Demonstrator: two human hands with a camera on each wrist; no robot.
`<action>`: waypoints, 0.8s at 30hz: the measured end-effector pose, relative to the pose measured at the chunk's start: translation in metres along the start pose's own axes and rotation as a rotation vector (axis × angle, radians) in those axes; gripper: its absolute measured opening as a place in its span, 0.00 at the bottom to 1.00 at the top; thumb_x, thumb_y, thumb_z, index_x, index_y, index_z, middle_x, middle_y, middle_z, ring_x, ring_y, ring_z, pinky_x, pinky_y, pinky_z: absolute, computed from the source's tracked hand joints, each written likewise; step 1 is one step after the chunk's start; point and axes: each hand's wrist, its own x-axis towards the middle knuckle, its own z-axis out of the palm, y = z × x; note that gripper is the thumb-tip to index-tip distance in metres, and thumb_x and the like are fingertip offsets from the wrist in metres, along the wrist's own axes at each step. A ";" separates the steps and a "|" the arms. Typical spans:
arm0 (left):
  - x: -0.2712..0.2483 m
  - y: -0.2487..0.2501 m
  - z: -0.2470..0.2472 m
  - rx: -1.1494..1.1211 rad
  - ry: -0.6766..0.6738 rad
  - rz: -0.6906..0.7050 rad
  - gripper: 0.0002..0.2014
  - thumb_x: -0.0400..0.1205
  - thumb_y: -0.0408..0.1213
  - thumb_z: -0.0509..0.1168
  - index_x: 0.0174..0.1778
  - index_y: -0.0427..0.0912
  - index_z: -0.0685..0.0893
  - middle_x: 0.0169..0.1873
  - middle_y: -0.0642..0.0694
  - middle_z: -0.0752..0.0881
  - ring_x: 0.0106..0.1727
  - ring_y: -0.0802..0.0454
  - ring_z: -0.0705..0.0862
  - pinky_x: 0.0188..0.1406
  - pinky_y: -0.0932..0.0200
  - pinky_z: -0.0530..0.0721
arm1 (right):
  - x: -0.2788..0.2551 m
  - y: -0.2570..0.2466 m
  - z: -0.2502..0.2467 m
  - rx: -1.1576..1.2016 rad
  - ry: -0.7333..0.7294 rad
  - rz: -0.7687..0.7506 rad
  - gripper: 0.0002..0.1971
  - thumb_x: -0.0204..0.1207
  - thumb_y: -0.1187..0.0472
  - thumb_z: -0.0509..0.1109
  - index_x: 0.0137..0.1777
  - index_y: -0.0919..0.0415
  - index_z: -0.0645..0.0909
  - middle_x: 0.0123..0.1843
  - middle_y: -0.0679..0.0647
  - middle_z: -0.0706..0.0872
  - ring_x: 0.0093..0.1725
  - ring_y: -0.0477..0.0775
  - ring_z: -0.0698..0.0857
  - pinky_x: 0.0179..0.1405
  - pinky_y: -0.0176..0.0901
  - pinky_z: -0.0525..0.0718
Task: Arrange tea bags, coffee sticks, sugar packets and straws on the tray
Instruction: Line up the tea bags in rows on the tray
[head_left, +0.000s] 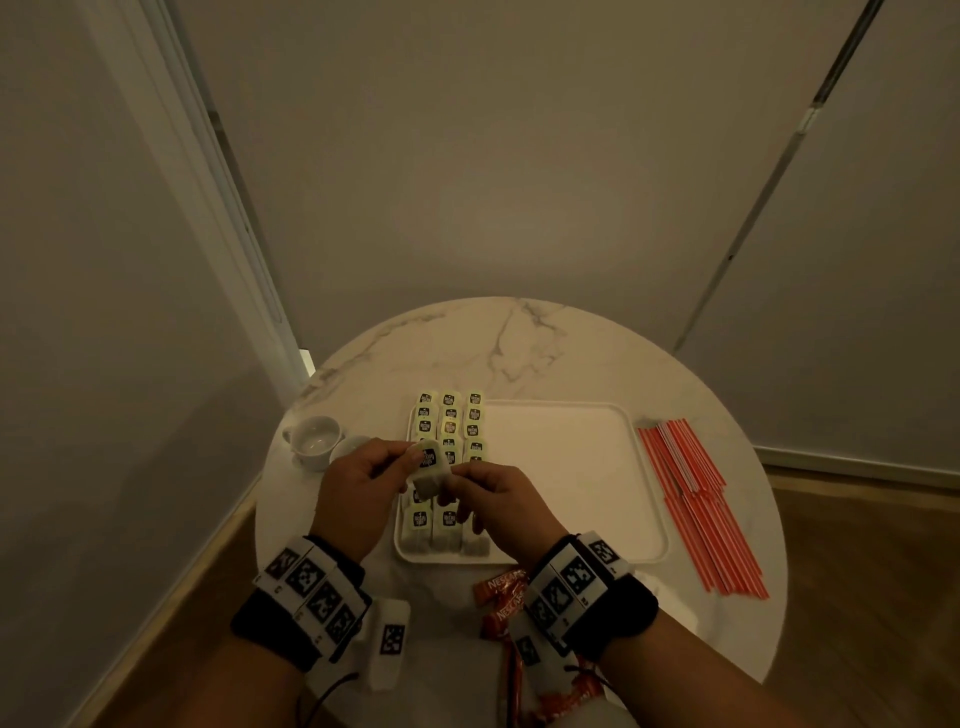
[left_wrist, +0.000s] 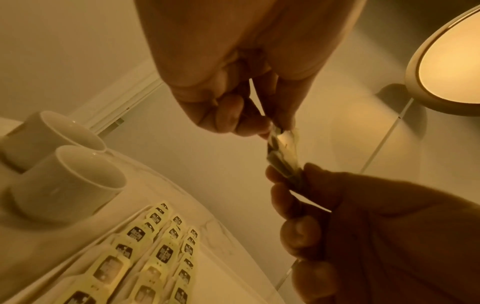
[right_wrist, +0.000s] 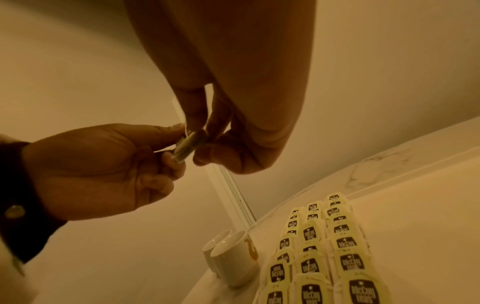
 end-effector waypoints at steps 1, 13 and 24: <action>-0.001 0.000 0.000 0.012 0.009 0.018 0.04 0.80 0.30 0.68 0.45 0.40 0.89 0.29 0.56 0.85 0.30 0.68 0.82 0.33 0.77 0.77 | 0.001 0.001 0.001 -0.028 0.023 -0.015 0.10 0.82 0.62 0.66 0.51 0.64 0.88 0.40 0.51 0.87 0.32 0.43 0.80 0.30 0.31 0.77; 0.013 0.009 0.002 0.278 -0.153 0.244 0.06 0.77 0.32 0.72 0.47 0.38 0.92 0.35 0.53 0.84 0.42 0.68 0.82 0.40 0.79 0.76 | 0.010 0.004 0.012 -0.034 -0.113 0.110 0.11 0.80 0.65 0.65 0.55 0.68 0.86 0.45 0.57 0.89 0.36 0.48 0.82 0.31 0.38 0.79; 0.010 -0.008 0.008 0.143 -0.152 0.080 0.07 0.78 0.32 0.70 0.48 0.45 0.91 0.38 0.50 0.85 0.43 0.67 0.83 0.44 0.78 0.78 | 0.010 0.018 0.004 -0.056 -0.075 0.101 0.06 0.78 0.66 0.70 0.52 0.64 0.85 0.38 0.52 0.86 0.34 0.49 0.82 0.30 0.39 0.79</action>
